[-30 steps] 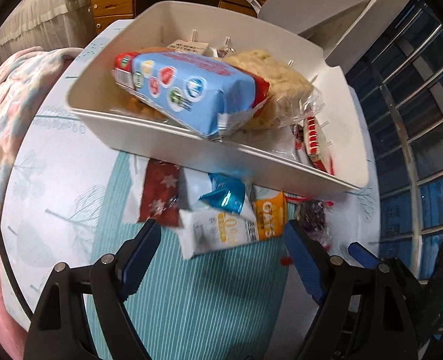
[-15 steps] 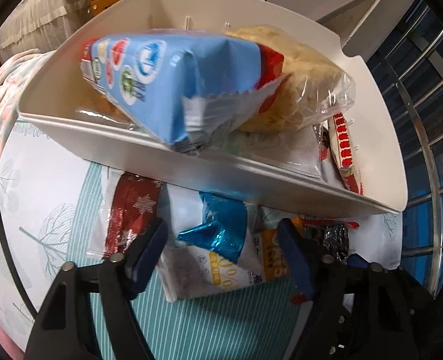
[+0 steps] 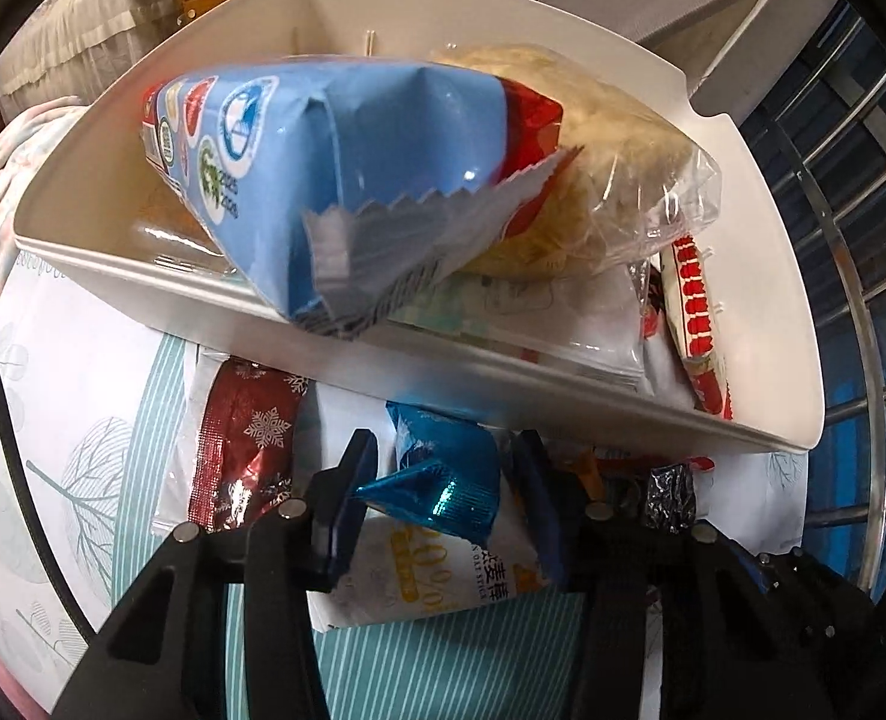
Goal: Organize snacks
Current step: 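Grasp the blue foil packet with left tool while right grasps the dark barcode packet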
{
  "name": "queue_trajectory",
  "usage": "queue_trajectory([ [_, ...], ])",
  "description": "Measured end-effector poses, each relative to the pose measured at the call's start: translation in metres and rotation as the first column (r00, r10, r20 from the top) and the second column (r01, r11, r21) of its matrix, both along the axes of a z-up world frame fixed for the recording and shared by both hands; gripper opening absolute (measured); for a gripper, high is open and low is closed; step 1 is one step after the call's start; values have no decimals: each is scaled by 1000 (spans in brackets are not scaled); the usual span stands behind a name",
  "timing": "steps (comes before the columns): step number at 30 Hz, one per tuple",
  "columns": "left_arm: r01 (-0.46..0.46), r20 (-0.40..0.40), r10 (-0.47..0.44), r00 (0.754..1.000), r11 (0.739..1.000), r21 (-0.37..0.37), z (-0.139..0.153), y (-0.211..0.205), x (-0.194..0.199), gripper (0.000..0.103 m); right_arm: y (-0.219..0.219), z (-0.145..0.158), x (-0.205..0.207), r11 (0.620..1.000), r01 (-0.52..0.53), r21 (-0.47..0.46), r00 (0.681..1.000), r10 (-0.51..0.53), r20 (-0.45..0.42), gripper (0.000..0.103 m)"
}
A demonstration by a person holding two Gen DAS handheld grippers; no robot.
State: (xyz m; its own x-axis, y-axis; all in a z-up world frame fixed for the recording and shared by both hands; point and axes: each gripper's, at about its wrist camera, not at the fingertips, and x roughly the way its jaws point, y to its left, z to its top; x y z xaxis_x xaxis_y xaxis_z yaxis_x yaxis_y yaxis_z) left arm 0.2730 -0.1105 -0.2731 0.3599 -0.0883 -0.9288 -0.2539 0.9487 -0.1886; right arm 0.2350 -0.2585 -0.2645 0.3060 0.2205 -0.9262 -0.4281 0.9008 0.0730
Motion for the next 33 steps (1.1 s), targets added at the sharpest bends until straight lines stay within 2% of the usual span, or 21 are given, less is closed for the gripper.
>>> queue_trajectory([
  [5, -2, 4, 2, 1000, 1000, -3, 7, 5, -11, 45, -10, -3, 9, 1000, 15, 12, 1000, -15, -26, 10],
  [7, -1, 4, 1, 1000, 1000, -3, 11, 7, -13, 45, -11, -5, 11, 1000, 16, 14, 999, -15, -41, 0],
  [20, -45, 27, 45, 999, 999, -2, 50, 15, -47, 45, -3, -4, 9, 993, 16, 119, 987, 3, -162, 0],
  [33, -148, 105, 146, 984, 989, 7, 98, 39, -95, 45, -6, 27, -5, 974, 3, 226, 992, 25, -121, 0],
])
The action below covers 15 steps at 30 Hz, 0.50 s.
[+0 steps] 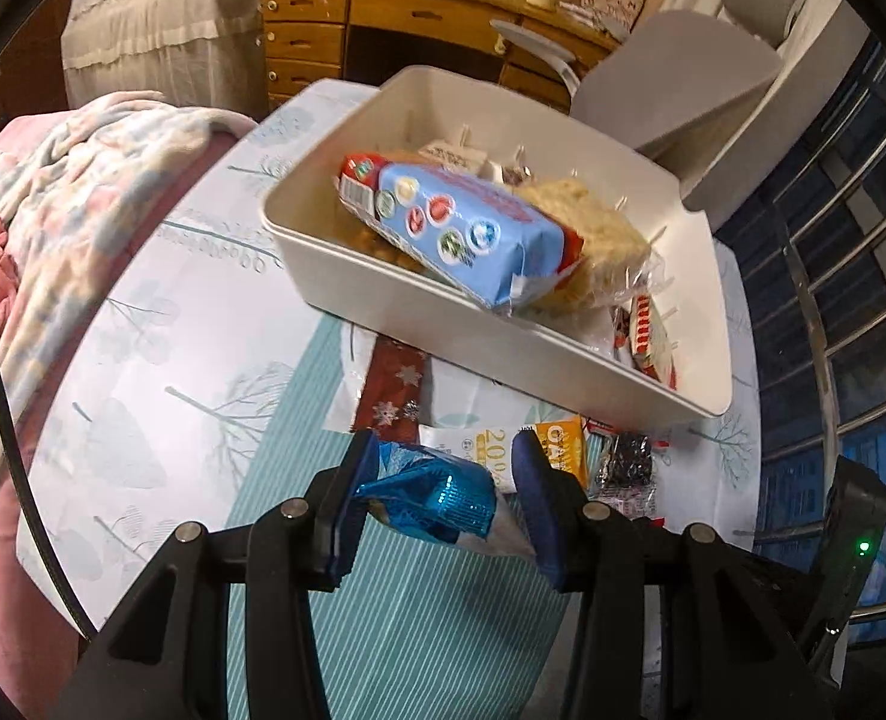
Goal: Organize snacks
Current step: 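Grasp the blue foil packet with left tool while right grasps the dark barcode packet, then carry the blue foil packet and dark packet over the basket with both tools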
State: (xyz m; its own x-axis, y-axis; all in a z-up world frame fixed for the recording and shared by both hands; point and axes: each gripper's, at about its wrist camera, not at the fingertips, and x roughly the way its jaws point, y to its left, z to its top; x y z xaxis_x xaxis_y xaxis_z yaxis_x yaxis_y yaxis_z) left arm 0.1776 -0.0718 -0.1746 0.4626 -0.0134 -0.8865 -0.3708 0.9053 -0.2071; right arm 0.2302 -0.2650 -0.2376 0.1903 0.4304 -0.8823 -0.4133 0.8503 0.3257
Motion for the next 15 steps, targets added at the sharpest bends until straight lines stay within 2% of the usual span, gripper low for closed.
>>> queue_trajectory([
  [6, 6, 52, -6, 999, 1000, 10, 24, 3, -14, 45, -9, -7, 3, 996, 85, -36, 996, -85, -7, 0],
  [8, 19, 71, -20, 997, 1000, 8, 33, 4, -18, 45, -11, -13, 7, 993, 109, -44, 993, -111, -27, 4],
  [9, 23, 76, -24, 997, 1000, 9, 36, 4, -19, 45, -12, -16, 9, 990, 126, -59, 991, -128, -31, 14],
  [10, 30, 85, -30, 996, 1000, 8, 40, 4, -21, 45, -13, -19, 11, 988, 142, -66, 989, -145, -33, 29],
  [11, 35, 91, -35, 995, 999, 6, 42, 5, -22, 45, -14, -20, 12, 986, 153, -66, 987, -155, -34, 35],
  [12, 40, 97, -40, 994, 999, 5, 45, 5, -23, 45, -14, -21, 14, 984, 168, -56, 985, -170, -33, 39],
  [15, 63, 108, -63, 992, 998, 6, 52, 8, -25, 45, -11, -21, 17, 982, 180, -48, 983, -181, -18, 39],
])
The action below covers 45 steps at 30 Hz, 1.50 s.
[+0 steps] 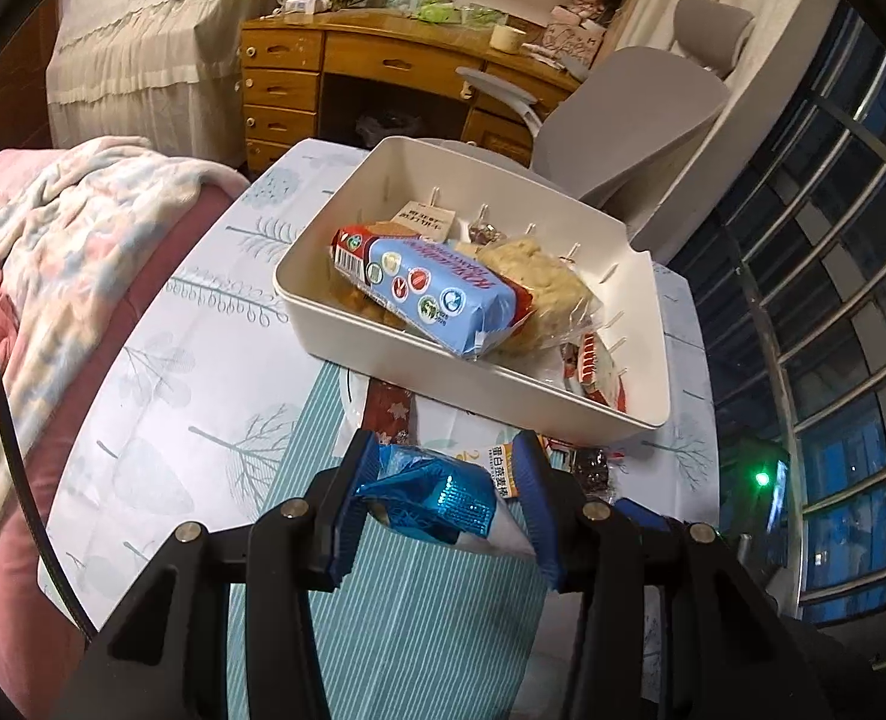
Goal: Organize snacks
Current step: 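Carry the blue foil packet and dark packet over the basket with both tools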
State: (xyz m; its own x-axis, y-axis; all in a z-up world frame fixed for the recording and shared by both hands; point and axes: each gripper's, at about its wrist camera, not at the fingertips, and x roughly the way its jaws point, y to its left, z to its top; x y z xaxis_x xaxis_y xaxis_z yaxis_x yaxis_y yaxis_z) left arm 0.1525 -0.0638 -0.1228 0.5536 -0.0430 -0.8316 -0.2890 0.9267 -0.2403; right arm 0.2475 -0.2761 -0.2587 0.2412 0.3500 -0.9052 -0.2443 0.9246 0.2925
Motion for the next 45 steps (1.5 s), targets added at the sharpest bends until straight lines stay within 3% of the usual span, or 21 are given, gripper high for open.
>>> queue_trajectory([
  [2, 14, 3, -14, 1000, 1000, -3, 2, 3, 0, 45, 5, 0, 2, 1000, 3, -13, 1000, -3, 26, 40],
  [6, 42, 3, -42, 999, 999, -9, 4, 11, 2, 45, 12, -5, 7, 997, 32, -67, 999, -29, 41, 51],
  [11, 73, 0, -73, 997, 997, -6, 7, 26, 4, 45, 22, -8, 8, 993, 68, -95, 997, -63, 52, 52],
  [19, 114, -12, -114, 993, 993, 0, 7, 53, 16, 45, 44, -10, 3, 970, 113, -215, 991, -95, 94, 54],
  [24, 149, -7, -149, 989, 989, 7, 11, 64, 27, 45, 44, -9, 1, 964, 153, -217, 986, -136, 94, 51],
  [30, 203, -1, -203, 979, 979, 11, 15, 69, 45, 45, 44, -6, -4, 962, 177, -209, 984, -166, 67, 40],
  [45, 329, 62, -329, 942, 944, 12, 37, 70, 102, 45, 19, 1, -28, 928, 311, -205, 944, -327, -49, 40],
])
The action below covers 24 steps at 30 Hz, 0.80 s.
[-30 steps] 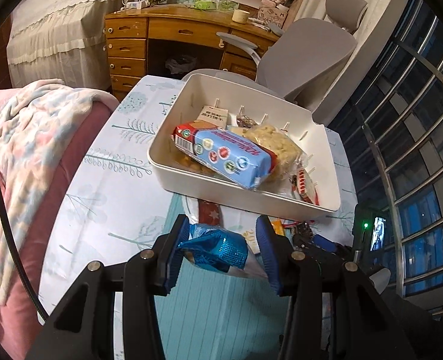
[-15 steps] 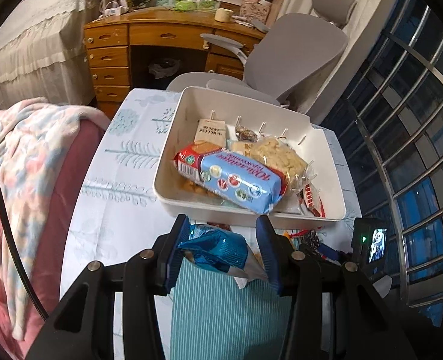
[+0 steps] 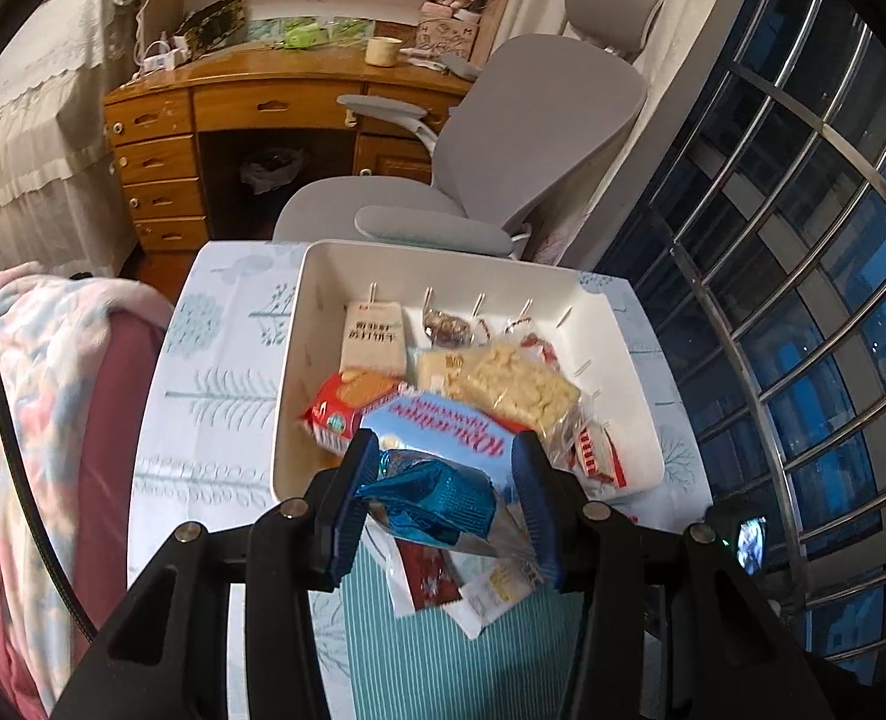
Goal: Organize snacks
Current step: 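Carry the blue foil packet and dark packet over the basket with both tools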
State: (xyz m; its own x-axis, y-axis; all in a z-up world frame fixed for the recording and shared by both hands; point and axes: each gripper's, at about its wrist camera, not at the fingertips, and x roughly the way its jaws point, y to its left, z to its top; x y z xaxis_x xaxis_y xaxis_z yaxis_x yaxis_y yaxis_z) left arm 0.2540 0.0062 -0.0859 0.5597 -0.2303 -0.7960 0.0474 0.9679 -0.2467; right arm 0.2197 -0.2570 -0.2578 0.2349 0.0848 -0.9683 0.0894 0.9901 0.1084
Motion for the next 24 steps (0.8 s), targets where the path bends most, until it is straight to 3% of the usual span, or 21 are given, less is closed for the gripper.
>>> queue_trajectory([
  [5, 16, 14, -16, 1000, 1000, -10, 1, 4, 16, 45, -20, 17, -9, 998, 63, 3, 998, -63, 27, 40],
  [12, 17, 15, -17, 1000, 1000, -15, -3, 9, 38, 45, -46, 60, 1, 991, 118, -70, 985, -108, 135, 40],
  [17, 17, 18, -16, 1000, 1000, -21, -5, 9, 48, 45, -52, 93, 19, 987, 120, -102, 968, -94, 231, 40],
  [24, 11, 8, -11, 1000, 999, -31, -11, 8, 56, 45, -31, 128, 35, 996, 45, -77, 940, -17, 340, 40],
])
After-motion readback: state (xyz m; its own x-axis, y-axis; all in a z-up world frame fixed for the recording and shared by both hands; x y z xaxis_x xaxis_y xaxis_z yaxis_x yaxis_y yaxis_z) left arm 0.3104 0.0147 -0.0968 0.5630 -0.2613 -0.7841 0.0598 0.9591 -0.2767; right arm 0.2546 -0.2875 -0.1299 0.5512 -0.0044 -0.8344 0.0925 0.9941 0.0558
